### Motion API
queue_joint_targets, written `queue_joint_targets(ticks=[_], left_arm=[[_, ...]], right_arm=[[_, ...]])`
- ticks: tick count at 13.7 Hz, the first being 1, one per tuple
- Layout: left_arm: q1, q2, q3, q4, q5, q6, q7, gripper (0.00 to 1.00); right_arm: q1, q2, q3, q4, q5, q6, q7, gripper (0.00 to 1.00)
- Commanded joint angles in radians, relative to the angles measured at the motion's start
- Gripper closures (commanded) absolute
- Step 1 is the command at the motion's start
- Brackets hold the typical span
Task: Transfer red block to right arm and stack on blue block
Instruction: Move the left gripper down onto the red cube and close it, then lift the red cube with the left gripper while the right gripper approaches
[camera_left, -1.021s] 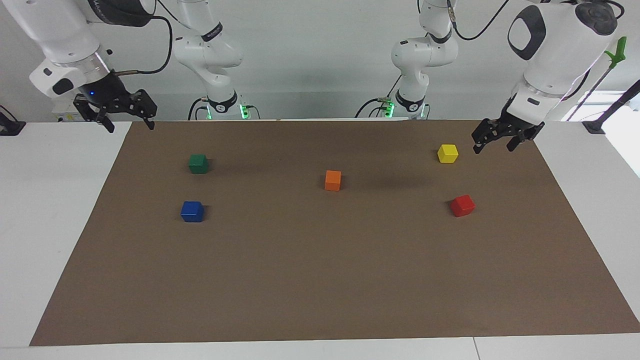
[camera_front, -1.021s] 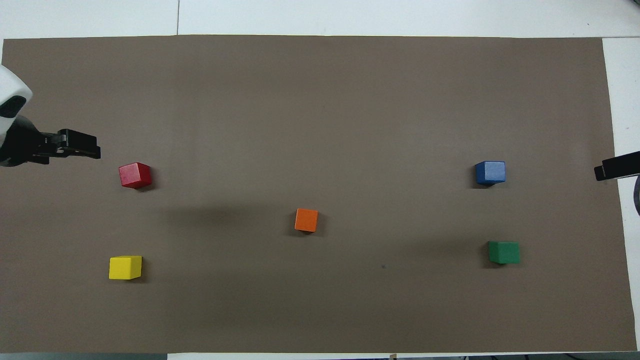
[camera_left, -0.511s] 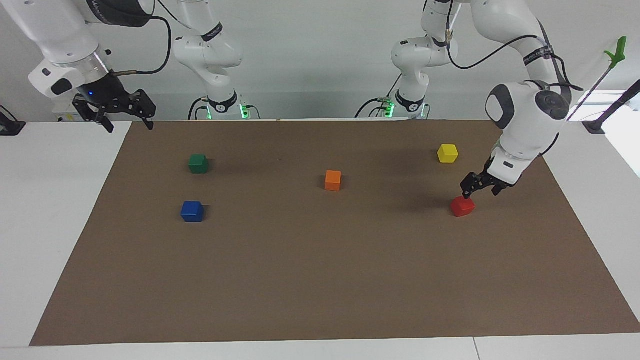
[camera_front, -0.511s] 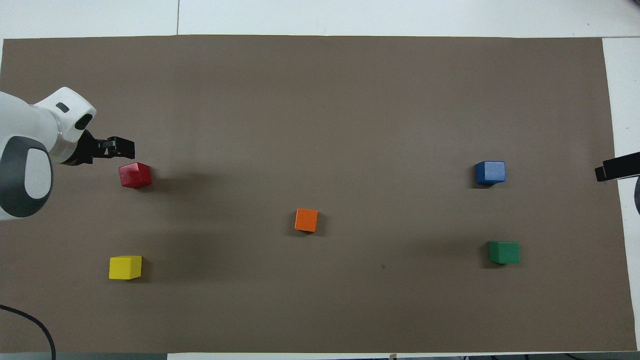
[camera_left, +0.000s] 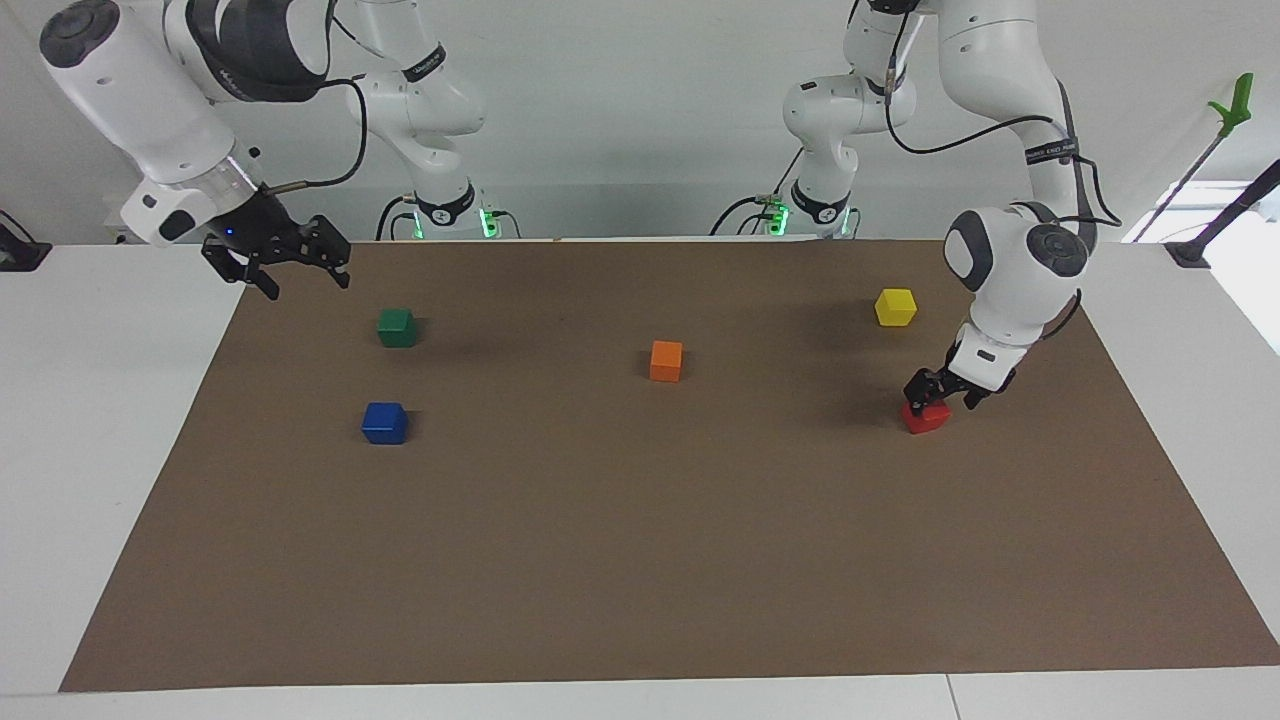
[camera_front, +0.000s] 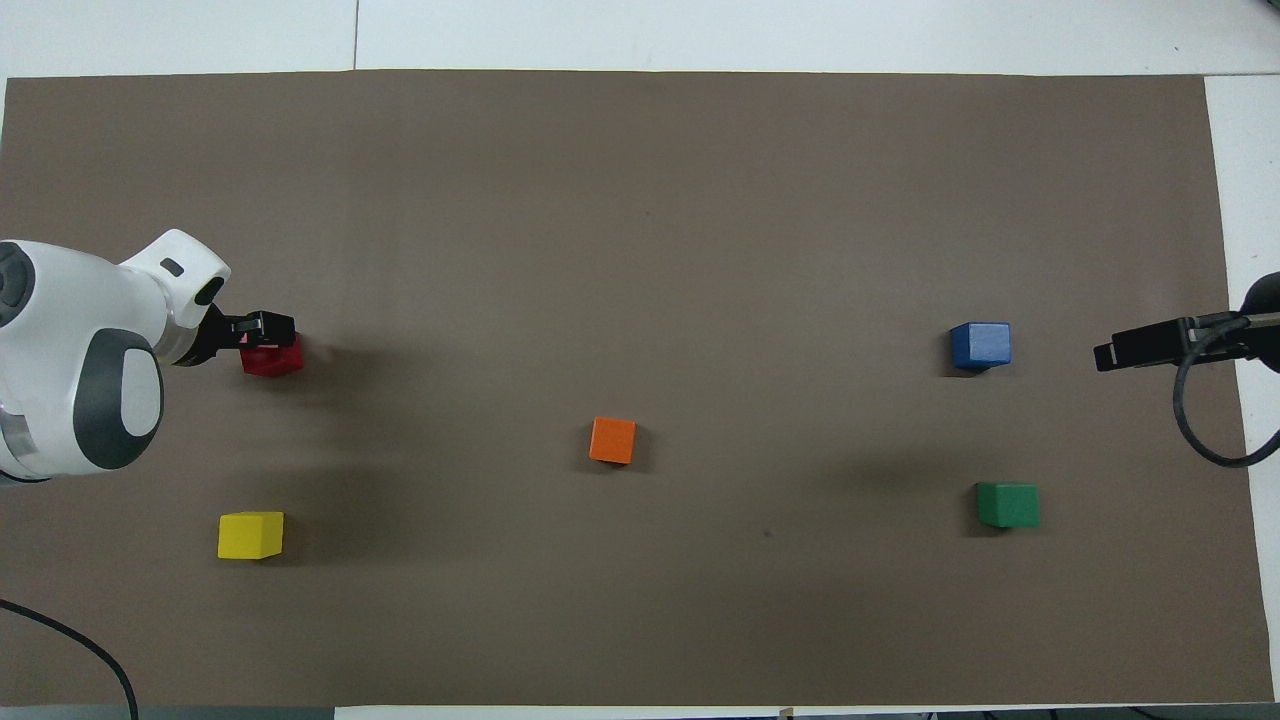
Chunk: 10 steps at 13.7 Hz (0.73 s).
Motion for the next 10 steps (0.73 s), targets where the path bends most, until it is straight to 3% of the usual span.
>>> queue_joint_targets(ticks=[1, 5, 6, 8, 9, 10], left_arm=[[0.002, -0.014, -0.004, -0.034, 0.017, 0.034, -0.083, 0.0], [-0.006, 0.019, -0.004, -0.031, 0.017, 0.051, -0.185, 0.0], [-0.012, 0.03, -0.003, -0.027, 0.017, 0.06, -0.205, 0.1], [-0.012, 0.04, -0.004, 0.001, 0.017, 0.037, -0.231, 0.87], [-0.008, 0.044, -0.006, 0.042, 0.017, -0.016, -0.223, 1.0], [-0.009, 0.065, -0.009, 0.107, 0.014, -0.076, -0.223, 1.0]], right_arm=[[-0.018, -0.04, 0.009, -0.068, 0.119, 0.021, -0.048, 0.0], [-0.036, -0.037, 0.008, -0.143, 0.358, 0.028, -0.203, 0.0], [-0.044, -0.032, 0.008, -0.165, 0.429, 0.025, -0.232, 0.0], [-0.064, -0.023, 0.008, -0.212, 0.58, 0.023, -0.321, 0.0], [-0.07, -0.015, 0.008, -0.235, 0.654, 0.017, -0.361, 0.0], [-0.075, -0.014, 0.008, -0.262, 0.712, 0.011, -0.393, 0.0]])
